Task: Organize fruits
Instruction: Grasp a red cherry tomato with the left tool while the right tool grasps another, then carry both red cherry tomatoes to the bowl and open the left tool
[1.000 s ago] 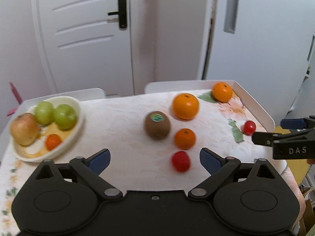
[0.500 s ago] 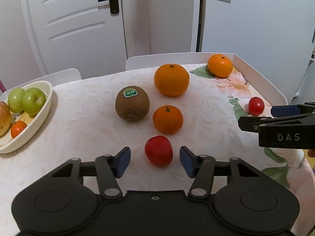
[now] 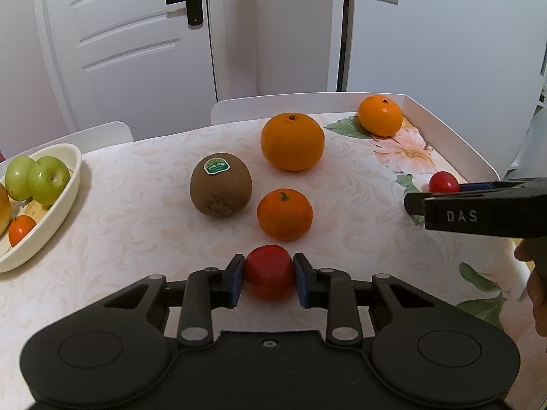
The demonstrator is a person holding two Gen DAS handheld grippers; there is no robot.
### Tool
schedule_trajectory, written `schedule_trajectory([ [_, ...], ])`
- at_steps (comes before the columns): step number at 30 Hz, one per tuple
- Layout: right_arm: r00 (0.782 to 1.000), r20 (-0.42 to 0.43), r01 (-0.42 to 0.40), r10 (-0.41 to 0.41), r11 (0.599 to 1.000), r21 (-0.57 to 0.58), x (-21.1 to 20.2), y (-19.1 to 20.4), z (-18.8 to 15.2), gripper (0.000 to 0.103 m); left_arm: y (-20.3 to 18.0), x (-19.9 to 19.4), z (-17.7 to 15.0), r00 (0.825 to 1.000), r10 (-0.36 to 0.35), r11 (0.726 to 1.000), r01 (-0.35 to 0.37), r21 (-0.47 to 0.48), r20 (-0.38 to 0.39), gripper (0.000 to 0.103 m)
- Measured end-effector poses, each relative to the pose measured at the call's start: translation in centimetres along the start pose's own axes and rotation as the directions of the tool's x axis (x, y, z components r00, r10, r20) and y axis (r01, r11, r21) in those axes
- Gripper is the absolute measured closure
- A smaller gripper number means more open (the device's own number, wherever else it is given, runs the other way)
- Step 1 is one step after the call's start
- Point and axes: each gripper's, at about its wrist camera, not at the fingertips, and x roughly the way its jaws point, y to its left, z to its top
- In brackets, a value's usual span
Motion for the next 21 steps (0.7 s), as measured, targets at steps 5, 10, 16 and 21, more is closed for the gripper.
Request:
schedule_trajectory([
  [5,1.0,0.006,0.023,-0.023,1.0,-0.002,0.33,0.08,0.14,0.036,0.17,-0.02,0.06,1.0,-0.004,1.0,0.004,-0.005,0.0,0.069],
  [10,0.999,0.015,0.047,-0.047,0.999,-0.005,0.59,0.02,0.25,0.047,0.28,0.11,0.16,1.0,-0.01,1.0,0.01,0.001,0.001,0.069],
  [16,0.998,0.017,0.053,-0.053,0.999,0.007,0.57,-0.16,0.53,0.056,0.36,0.22,0.43,1.0,-0.012,1.0,0.012,0.003,-0.007,0.07],
  [21,0.998,0.02,0.051,-0.051,0.999,0.012,-0.24,0.01,0.91,0.056,0.79,-0.14,0.82,1.0,-0.015,1.0,0.015,-0.004,-0.003,0.07],
])
